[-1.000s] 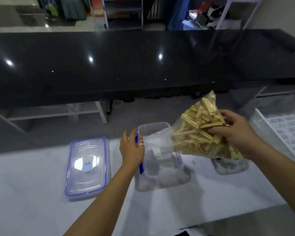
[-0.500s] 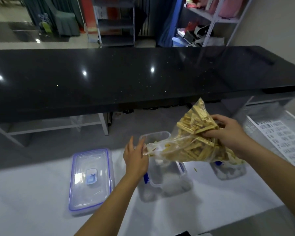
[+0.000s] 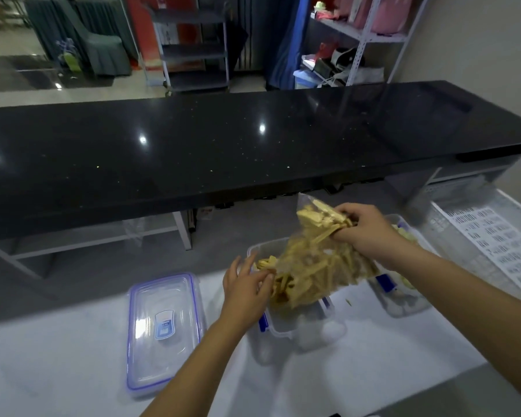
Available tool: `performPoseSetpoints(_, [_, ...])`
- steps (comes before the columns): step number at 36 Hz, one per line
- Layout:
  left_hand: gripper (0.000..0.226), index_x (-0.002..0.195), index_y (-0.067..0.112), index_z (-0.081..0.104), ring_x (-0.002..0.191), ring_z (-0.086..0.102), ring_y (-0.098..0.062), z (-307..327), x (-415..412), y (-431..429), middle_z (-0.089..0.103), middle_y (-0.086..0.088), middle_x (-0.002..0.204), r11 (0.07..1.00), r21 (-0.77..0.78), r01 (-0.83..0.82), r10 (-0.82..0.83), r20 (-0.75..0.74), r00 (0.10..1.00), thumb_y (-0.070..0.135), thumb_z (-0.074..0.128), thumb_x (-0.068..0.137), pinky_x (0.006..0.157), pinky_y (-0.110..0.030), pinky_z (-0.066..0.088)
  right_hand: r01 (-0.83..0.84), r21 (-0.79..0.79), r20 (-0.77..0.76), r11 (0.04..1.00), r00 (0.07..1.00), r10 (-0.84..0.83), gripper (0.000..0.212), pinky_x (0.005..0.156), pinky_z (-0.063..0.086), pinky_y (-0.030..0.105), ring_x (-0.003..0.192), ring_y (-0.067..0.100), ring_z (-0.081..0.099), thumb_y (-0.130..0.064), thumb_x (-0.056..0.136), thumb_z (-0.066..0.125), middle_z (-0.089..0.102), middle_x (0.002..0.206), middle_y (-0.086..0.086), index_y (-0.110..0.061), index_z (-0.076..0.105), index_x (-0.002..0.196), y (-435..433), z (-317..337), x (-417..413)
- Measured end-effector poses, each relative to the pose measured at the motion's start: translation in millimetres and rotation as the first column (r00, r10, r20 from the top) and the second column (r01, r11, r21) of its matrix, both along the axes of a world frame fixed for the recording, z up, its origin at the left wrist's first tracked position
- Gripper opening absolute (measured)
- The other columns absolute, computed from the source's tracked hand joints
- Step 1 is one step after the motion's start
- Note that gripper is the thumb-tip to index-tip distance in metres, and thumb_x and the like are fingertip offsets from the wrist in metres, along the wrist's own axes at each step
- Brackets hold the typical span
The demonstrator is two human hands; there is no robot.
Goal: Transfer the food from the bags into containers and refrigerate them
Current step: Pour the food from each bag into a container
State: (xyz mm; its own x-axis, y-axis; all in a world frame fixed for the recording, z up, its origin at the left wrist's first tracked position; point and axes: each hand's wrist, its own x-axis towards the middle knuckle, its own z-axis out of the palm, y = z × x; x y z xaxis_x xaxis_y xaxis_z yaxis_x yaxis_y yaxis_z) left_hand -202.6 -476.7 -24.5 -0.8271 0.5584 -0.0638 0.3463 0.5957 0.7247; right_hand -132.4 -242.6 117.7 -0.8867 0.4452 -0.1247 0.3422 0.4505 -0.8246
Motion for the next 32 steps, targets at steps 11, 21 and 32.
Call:
performPoseSetpoints(11, [0.056, 0.14, 0.04, 0.051, 0.135, 0.043, -0.016, 80.3, -23.2, 12.7, 0.047, 0.007, 0.149, 0.896, 0.435, -0.087, -0.093, 0.376, 0.922, 0.052, 0.068, 0.087, 0.106, -0.043, 0.046, -0.108, 0.044, 0.039, 0.993, 0.994, 0.106, 0.023, 0.065, 0.052, 0.038, 0.074, 0.023, 0.065, -0.007, 0.079, 0.076, 0.071, 0.083, 0.007, -0.028, 0.073, 0.088, -15.9, 0.5, -2.8])
performPoseSetpoints(21, [0.013, 0.101, 0.017, 0.078, 0.095, 0.071, -0.009, 108.7, -31.6, 46.7, 0.071, 0.003, 0.121, 0.762, 0.609, -0.219, -0.143, 0.489, 0.86, 0.021, 0.071, 0.091, 0.066, -0.014, 0.054, -0.147, 0.03, 0.054, 0.989, 0.988, 0.145, 0.024, 0.067, 0.055, 0.036, 0.08, 0.021, 0.066, -0.012, 0.082, 0.076, 0.07, 0.088, 0.003, -0.03, 0.072, 0.098, -22.7, 2.5, 0.4])
performPoseSetpoints(32, [0.011, 0.096, 0.022, 0.081, 0.103, 0.067, -0.002, 101.9, -47.0, 34.6, 0.074, 0.008, 0.112, 0.721, 0.637, -0.272, -0.029, 0.42, 0.907, 0.025, 0.072, 0.09, 0.083, -0.018, 0.052, -0.114, 0.049, 0.129, 0.992, 0.986, 0.107, 0.016, 0.06, 0.053, 0.034, 0.064, 0.013, 0.063, -0.028, 0.074, 0.085, 0.066, 0.069, -0.008, -0.024, 0.072, 0.083, -6.6, -17.9, 26.0])
